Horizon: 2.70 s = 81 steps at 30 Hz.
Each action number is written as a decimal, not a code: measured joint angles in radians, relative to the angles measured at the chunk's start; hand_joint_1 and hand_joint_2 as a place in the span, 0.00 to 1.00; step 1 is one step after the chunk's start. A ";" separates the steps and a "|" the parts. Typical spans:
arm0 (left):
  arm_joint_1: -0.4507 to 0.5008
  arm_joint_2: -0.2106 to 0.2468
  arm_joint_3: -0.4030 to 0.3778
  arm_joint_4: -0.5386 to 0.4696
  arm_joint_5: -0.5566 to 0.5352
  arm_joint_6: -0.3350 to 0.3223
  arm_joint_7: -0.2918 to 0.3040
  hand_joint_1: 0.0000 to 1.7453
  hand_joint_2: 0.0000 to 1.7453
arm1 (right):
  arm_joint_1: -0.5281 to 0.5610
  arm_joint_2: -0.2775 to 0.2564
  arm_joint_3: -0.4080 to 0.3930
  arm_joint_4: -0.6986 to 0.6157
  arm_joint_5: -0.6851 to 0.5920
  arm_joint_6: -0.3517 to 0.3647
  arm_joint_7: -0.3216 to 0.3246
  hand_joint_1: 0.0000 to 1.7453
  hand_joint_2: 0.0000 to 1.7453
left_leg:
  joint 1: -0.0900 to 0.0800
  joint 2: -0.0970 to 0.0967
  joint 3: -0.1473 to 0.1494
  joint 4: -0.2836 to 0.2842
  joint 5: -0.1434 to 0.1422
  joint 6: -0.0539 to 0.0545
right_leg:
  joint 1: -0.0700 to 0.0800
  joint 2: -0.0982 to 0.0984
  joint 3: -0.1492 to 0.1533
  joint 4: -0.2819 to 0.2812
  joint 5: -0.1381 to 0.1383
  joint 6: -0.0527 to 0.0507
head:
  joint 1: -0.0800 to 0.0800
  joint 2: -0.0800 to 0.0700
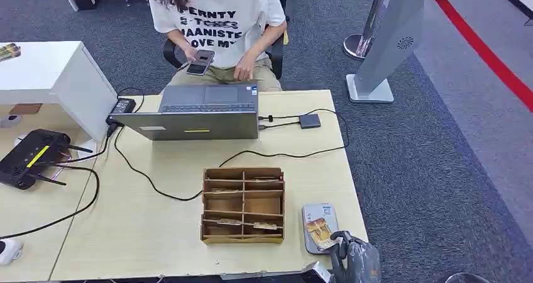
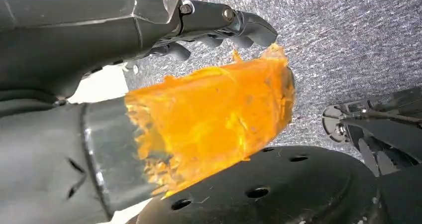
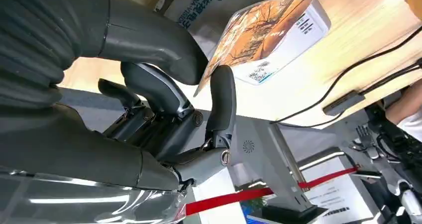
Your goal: Pass the card to the sensor for recognition and then transmit it.
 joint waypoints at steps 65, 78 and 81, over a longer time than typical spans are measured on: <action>-0.001 0.000 -0.016 0.000 -0.017 -0.007 -0.003 0.00 0.00 | -0.047 0.039 0.008 -0.211 -0.304 0.000 -0.093 1.00 1.00 | 0.000 0.000 0.000 0.000 0.000 0.000 | 0.000 0.000 0.000 0.000 0.000 0.000 | 0.000 0.000; -0.006 0.000 -0.018 0.000 -0.067 -0.018 -0.004 0.00 0.00 | -0.125 0.028 0.105 -0.322 -0.301 0.001 -0.088 1.00 1.00 | 0.000 0.000 0.000 0.000 0.000 0.000 | 0.000 0.000 0.000 0.000 0.000 0.000 | 0.000 0.000; -0.008 0.001 -0.018 0.000 -0.085 -0.021 -0.004 0.00 0.00 | -0.156 0.021 0.135 -0.343 -0.288 0.001 -0.079 1.00 1.00 | 0.000 0.000 0.000 0.000 0.000 0.000 | 0.000 0.000 0.000 0.000 0.000 0.000 | 0.000 0.000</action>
